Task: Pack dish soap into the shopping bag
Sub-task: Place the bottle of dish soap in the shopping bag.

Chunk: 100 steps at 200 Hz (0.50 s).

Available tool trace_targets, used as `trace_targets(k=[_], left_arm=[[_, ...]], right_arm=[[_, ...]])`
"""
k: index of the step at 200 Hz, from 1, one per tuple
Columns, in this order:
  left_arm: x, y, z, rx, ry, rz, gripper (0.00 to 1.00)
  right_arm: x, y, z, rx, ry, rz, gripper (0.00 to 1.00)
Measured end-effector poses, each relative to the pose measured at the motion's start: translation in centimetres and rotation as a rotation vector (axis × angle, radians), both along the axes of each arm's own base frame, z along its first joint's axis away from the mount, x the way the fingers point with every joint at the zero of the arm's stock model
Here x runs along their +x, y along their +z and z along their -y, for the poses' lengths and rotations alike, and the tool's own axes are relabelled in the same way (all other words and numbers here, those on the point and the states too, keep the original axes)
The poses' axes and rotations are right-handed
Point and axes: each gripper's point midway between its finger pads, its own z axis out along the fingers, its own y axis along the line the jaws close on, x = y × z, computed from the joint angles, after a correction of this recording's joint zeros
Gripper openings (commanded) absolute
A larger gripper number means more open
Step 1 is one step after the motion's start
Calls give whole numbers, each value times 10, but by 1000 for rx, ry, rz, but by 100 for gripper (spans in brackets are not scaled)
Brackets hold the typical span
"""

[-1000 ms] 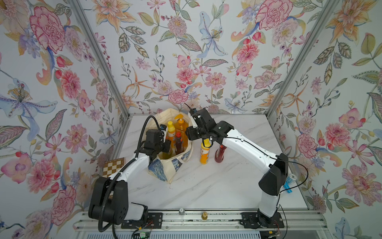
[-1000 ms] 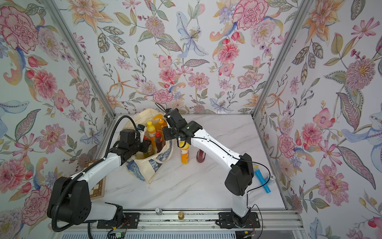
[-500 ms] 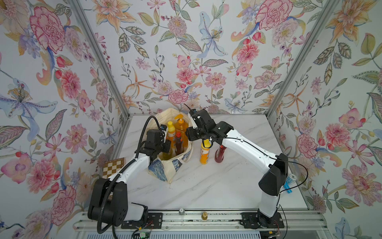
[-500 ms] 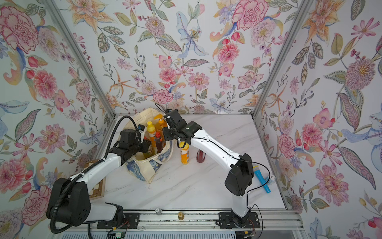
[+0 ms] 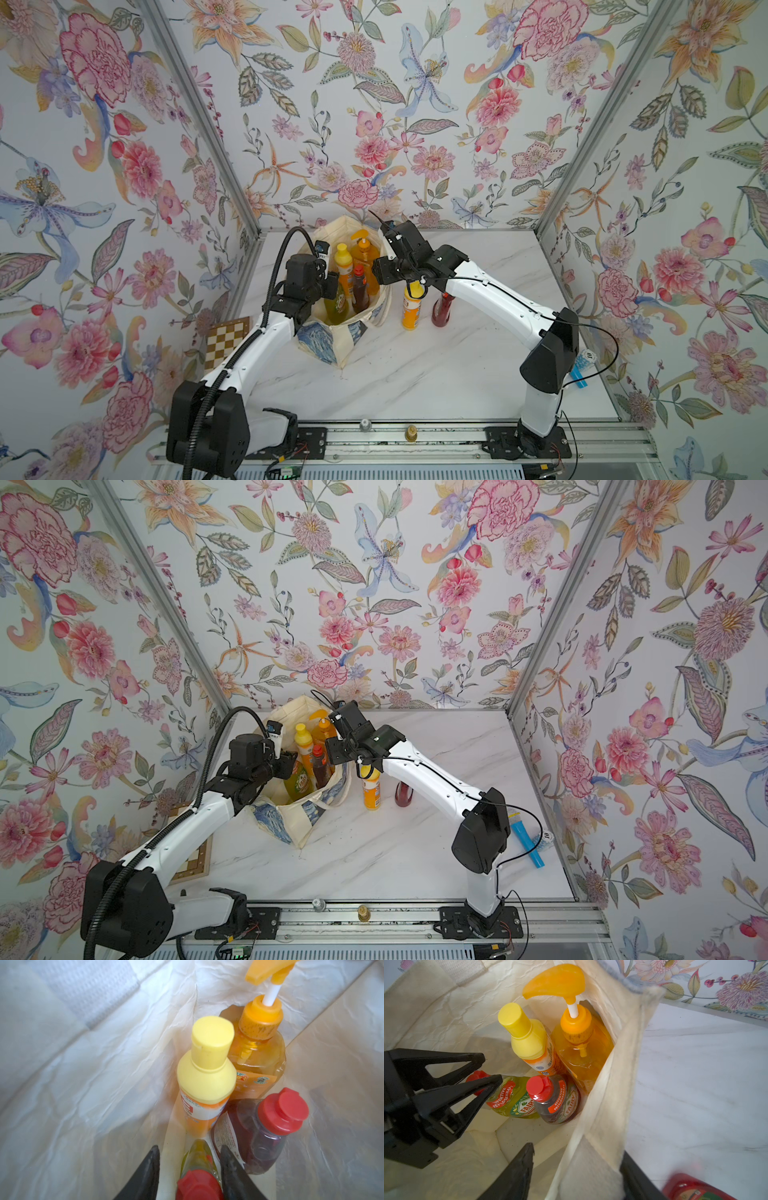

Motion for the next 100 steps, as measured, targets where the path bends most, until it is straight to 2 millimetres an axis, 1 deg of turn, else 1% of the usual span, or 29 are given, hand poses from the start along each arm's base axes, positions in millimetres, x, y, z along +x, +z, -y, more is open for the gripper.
trace_targets(k=[32,57,78,100], left_arm=[[-1,3,0,0,1,8,50],[-4,9,-1,-1,0,17,51],[-7,21,-2,-7,-1,45,53],[-10,40,-2,-18,-1,86,54]], right_arm=[[0,-1,0,-2,0,-2,63],[-1,0,0,-2,1,-1,67],[-2,5,2,2,-1,10,70],[-3,14,4,10,-4,28,71]])
